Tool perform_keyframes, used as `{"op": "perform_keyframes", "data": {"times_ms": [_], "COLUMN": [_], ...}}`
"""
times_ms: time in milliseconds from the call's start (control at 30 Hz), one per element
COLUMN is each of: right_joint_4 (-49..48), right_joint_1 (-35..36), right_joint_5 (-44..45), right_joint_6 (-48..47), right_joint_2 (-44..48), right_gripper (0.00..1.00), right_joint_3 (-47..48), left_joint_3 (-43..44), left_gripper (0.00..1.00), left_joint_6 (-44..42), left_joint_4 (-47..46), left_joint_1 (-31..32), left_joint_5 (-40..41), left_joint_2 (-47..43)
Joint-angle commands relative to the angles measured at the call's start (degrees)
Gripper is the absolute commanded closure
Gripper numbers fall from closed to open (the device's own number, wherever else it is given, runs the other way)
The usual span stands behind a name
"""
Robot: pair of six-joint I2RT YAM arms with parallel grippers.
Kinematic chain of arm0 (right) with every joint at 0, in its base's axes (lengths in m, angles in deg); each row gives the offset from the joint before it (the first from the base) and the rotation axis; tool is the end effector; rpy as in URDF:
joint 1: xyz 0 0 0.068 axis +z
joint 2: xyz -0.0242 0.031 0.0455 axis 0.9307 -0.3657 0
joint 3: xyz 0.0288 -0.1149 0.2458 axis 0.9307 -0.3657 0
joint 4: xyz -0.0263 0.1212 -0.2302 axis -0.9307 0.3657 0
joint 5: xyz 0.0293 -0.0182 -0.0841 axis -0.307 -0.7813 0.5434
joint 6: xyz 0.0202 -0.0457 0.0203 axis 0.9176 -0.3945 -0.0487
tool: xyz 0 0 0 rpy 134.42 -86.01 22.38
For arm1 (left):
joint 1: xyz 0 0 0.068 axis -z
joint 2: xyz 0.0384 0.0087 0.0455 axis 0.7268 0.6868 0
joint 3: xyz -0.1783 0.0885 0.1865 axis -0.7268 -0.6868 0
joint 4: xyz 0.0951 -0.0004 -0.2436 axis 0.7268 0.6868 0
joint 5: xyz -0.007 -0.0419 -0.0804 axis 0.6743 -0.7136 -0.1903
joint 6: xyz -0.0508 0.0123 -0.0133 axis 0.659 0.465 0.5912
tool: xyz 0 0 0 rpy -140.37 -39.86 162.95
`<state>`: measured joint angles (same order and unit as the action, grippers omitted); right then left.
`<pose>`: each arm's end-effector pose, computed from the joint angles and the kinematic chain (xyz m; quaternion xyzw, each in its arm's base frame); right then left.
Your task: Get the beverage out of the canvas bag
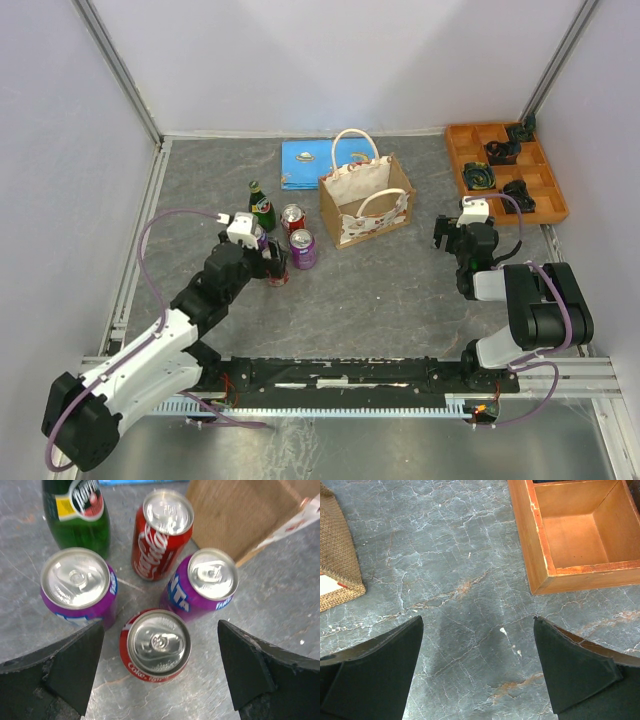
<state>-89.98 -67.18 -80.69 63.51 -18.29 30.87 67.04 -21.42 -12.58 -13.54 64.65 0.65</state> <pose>0.2590 0.0024 0.1368 0.0459 0.8191 -0.0179 0.5716 0.1597 -0.0954 0.2238 0.0550 0.8248 -0.1617 0.5389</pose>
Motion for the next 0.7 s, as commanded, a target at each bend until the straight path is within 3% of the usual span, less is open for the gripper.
{"op": "perform_keyframes", "data": {"times_ms": [0,233,300,467,667], "right_joint_4": [-2.4,-2.4,-2.4,-2.4,-2.4], "right_joint_1": [-0.2,-0.1,-0.1,-0.2,-0.1], "right_joint_5": [-0.4,-0.4,-0.4,-0.5,-0.4], "right_joint_6": [-0.3,-0.3,-0.3,-0.3,-0.3], "right_joint_2": [0.2,0.2,0.3,0.2,0.2], "right_gripper": [0.01,0.01,0.01,0.01,0.01], "right_joint_3": [1.3,1.3,1.3,1.3,1.3], "left_joint_3": [6.6,17.8,20.4,22.4,23.4], "left_gripper": [0.01,0.01,0.01,0.01,0.01], "left_joint_6": [-0.9,-4.6,-5.2,-3.9,-3.7], "left_joint_4": [-0.2,4.1,4.7,1.5,0.6], "left_joint_1": [-0.2,-0.8,-3.3,-14.6,-26.7], "left_joint_5": [5.1,10.3,8.3,-1.5,-0.8], "left_joint_2": [-1.1,5.9,9.1,11.8,11.5]}}
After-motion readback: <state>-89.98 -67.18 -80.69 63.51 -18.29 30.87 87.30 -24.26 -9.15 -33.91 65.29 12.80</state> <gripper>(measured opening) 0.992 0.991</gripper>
